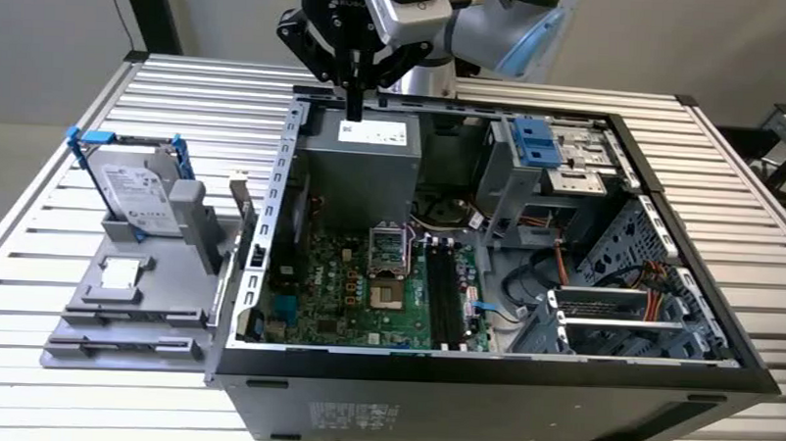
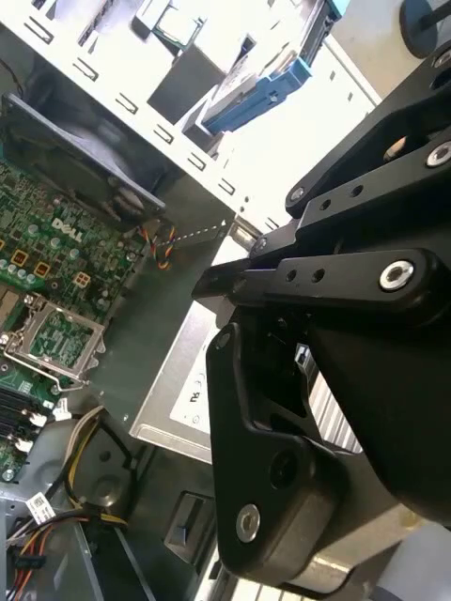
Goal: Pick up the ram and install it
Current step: 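Reach for the ram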
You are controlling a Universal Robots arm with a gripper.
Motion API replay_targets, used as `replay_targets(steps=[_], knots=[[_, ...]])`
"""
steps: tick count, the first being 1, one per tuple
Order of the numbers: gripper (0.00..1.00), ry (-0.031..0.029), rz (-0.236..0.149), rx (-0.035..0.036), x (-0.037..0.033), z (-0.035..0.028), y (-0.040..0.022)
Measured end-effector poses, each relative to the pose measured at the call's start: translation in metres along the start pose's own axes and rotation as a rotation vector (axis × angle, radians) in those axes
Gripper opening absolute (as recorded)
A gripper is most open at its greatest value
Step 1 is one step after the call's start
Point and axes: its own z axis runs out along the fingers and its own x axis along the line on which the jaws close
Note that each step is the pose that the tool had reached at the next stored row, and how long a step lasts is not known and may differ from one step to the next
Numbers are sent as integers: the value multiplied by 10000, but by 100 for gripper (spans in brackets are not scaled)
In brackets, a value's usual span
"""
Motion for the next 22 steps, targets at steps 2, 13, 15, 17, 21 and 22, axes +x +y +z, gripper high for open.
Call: replay_targets(steps=[2, 13, 15, 17, 21, 22], knots=[[0, 0, 0, 1, 0, 0, 0], [0, 0, 0, 1, 50, -1, -3], [0, 0, -1, 0, 64, -2, -4], [0, 0, 0, 1, 77, -2, -5], [0, 0, 0, 0, 116, -3, -8], [0, 0, -1, 1, 123, -3, -9]])
